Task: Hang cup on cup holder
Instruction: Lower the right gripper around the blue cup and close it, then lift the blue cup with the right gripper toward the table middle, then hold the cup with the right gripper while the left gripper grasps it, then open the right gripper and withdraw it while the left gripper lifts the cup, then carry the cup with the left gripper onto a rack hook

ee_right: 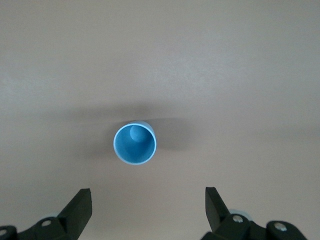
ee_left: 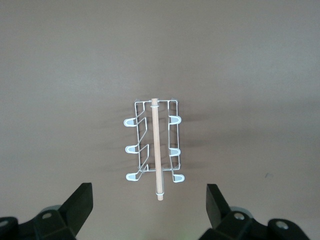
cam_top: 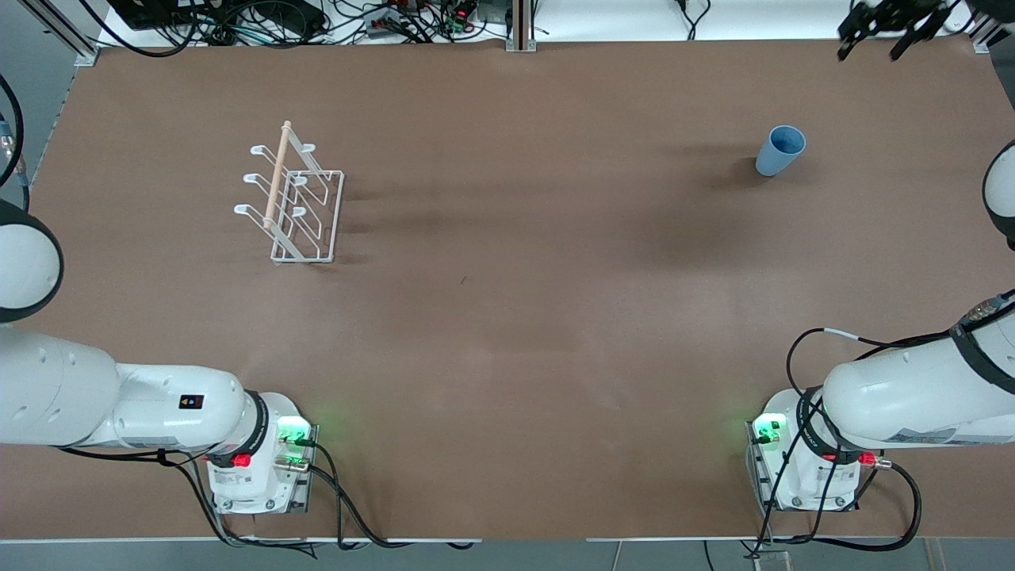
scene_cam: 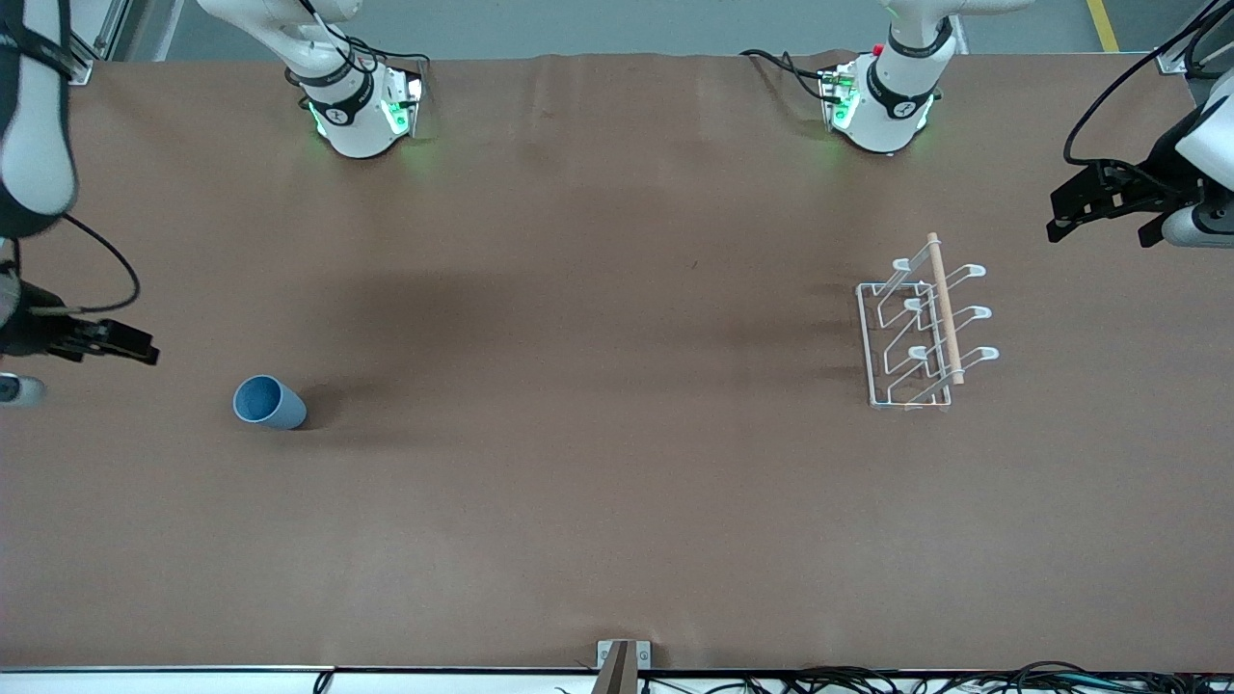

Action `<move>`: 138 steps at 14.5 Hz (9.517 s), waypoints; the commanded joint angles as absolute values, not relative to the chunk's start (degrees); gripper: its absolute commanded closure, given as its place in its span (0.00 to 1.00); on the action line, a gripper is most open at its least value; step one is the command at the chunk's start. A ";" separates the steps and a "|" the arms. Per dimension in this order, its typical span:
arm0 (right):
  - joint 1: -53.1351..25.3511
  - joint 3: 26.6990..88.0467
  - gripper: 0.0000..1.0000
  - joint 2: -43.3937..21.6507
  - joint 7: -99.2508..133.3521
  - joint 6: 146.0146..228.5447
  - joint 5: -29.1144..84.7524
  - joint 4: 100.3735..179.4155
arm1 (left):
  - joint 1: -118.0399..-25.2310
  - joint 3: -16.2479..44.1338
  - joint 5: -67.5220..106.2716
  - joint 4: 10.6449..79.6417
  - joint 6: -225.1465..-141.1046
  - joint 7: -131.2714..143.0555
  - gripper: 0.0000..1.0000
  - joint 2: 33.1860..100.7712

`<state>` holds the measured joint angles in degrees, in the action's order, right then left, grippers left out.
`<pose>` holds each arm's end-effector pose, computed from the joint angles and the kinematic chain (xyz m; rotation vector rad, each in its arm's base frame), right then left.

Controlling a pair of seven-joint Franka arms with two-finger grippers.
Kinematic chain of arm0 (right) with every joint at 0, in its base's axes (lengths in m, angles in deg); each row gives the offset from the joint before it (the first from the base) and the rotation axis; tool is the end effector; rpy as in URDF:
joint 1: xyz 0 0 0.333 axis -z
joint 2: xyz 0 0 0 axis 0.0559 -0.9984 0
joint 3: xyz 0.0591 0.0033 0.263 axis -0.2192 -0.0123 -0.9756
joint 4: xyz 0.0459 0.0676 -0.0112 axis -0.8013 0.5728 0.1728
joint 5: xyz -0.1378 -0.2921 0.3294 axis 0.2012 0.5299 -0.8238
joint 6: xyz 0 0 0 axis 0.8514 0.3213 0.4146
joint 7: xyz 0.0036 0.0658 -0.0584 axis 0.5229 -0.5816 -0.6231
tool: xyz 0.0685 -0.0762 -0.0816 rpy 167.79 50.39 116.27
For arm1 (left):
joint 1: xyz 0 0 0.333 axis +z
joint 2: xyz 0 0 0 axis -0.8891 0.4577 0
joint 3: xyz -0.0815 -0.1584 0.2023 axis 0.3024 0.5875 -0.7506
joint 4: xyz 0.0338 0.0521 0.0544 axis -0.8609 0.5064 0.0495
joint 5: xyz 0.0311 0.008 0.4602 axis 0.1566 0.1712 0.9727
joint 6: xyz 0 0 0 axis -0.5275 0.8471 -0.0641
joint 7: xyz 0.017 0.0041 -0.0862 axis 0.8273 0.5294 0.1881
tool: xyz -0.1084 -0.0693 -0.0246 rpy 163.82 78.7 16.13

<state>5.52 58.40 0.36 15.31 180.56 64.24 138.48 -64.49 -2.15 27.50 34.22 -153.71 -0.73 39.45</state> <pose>0.6715 -0.1002 0.3720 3.1277 -0.0558 -0.0288 0.6100 -0.0436 0.5838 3.1253 -0.1117 0.0206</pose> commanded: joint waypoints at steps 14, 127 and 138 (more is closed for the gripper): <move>6.55 57.55 0.00 -11.31 8.02 208.77 64.23 153.64 | -64.87 -1.66 28.28 34.20 -152.80 -1.00 0.00 39.42; 0.92 57.90 0.00 11.89 29.11 160.87 62.73 127.80 | -70.05 29.72 112.74 50.63 -128.28 -37.47 0.94 82.31; 2.77 57.81 0.00 11.45 21.47 160.78 63.79 127.09 | -68.91 29.63 105.46 48.97 -125.90 -26.49 0.00 82.93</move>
